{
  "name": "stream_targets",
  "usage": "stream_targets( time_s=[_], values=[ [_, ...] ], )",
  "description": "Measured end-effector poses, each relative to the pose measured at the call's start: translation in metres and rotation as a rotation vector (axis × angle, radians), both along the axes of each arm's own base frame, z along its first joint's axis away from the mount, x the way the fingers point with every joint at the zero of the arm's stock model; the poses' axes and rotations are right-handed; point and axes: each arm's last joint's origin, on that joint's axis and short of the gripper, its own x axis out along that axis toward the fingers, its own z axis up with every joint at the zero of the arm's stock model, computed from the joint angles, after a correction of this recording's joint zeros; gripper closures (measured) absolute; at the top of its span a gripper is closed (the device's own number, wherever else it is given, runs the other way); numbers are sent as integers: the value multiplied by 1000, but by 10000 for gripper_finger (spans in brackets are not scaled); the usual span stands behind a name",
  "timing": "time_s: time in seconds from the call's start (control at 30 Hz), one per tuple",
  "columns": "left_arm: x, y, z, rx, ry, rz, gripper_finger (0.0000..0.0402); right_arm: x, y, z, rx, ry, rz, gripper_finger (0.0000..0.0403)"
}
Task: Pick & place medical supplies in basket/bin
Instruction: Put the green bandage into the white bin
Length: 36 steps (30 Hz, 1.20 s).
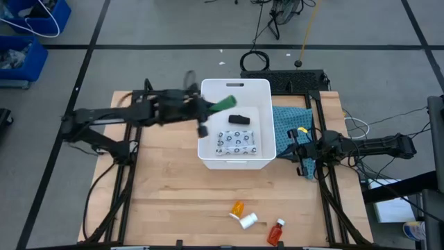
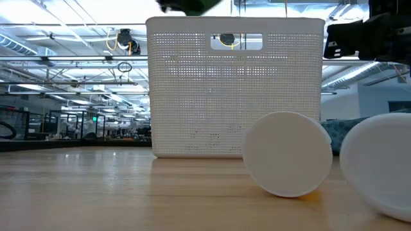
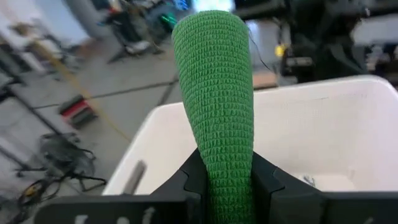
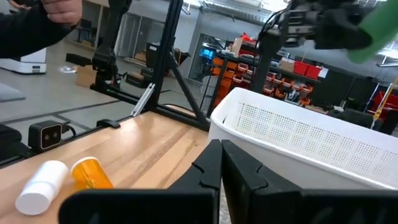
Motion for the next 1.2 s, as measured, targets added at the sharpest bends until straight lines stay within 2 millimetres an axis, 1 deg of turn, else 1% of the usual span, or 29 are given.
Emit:
stream_targets(
  time_s=[0.07, 0.17, 0.23, 0.3, 0.43, 0.57, 0.67, 0.87, 1.1, 1.2],
  values=[
    [20, 11, 1, -17, 35, -54, 344, 0, 0, -1, 0, 6, 1, 403],
    [42, 28, 0, -56, 101, -91, 344, 0, 0, -1, 1, 10, 0, 403],
    [54, 40, -8, -94, 167, -96, 344, 0, 0, -1, 1, 9, 0, 403],
    [64, 52, -20, -169, 217, -114, 344, 0, 0, -1, 0, 9, 0, 403],
    [81, 73, -54, -283, 289, -120, 344, 0, 0, 0, 2, 1, 0, 403],
    [97, 82, -89, -319, 372, -126, 344, 0, 0, 0, 2, 2, 0, 403],
    [106, 85, -110, -321, 422, -133, 344, 0, 0, 0, 2, 2, 0, 403],
    [113, 94, -143, -354, 508, -82, 344, 0, 0, 0, -3, 0, 0, 403],
    [116, 97, -174, -403, 616, -75, 344, 0, 0, 0, -22, -3, -3, 403],
    [117, 97, -181, -415, 635, -66, 344, 0, 0, -1, -22, 5, -5, 403]
  ],
)
